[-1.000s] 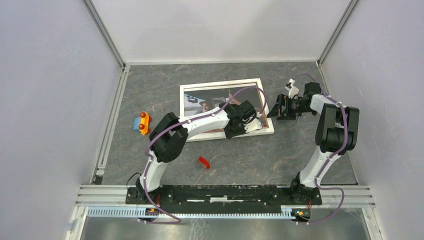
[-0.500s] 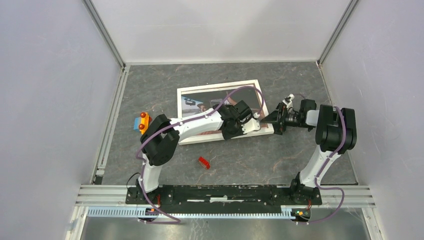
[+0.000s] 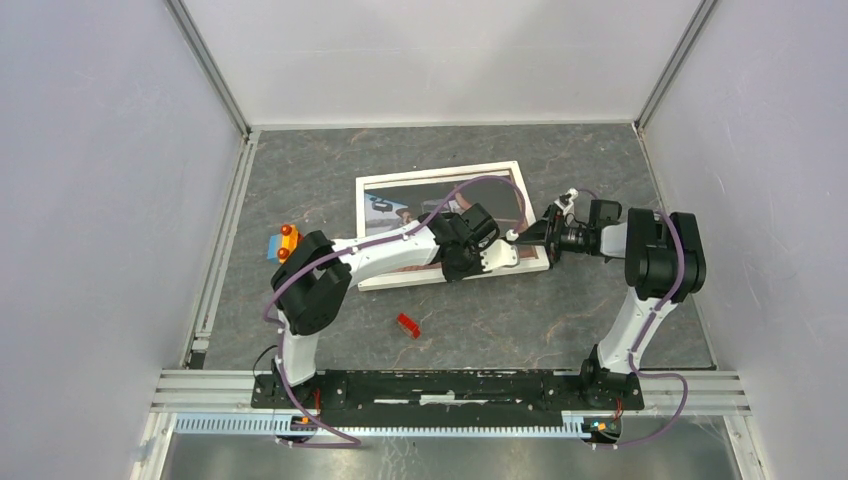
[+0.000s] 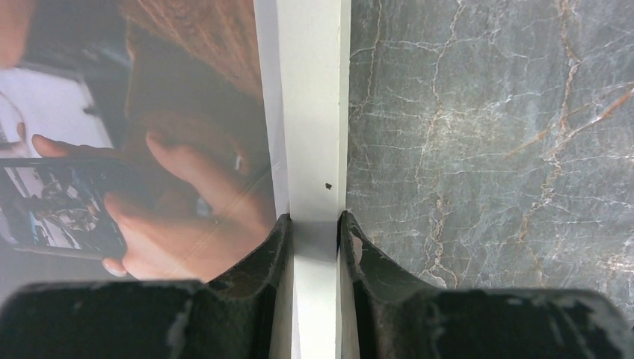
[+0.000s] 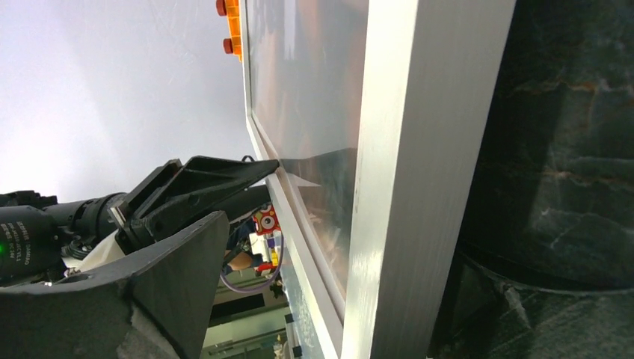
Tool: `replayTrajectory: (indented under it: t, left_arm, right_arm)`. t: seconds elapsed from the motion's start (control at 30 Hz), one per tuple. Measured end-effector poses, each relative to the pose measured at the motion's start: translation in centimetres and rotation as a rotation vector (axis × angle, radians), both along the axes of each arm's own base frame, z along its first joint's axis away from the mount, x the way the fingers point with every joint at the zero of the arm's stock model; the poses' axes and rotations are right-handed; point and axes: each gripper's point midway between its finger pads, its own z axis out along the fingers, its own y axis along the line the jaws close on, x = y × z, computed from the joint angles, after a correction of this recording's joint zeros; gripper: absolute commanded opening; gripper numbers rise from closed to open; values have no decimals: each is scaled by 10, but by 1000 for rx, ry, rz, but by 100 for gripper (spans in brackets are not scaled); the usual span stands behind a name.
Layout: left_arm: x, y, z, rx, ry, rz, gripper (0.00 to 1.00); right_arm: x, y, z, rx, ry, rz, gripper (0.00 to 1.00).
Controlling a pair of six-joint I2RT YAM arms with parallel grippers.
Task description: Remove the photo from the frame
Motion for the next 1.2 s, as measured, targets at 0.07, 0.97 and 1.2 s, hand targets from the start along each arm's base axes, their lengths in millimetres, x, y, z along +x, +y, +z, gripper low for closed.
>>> replayTrajectory:
  t: [0.07, 0.97, 1.2]
  left_arm:
    - [-1, -1, 1, -7, 2, -5, 2]
    - [16, -13, 43, -100, -93, -19, 84]
    - [41, -3, 133, -260, -170, 106, 100]
  right_arm:
    - [2, 1, 0, 5, -3, -5, 82]
    - [9, -1, 24, -34, -53, 34, 0]
    - [30, -11, 65, -154, -138, 85, 0]
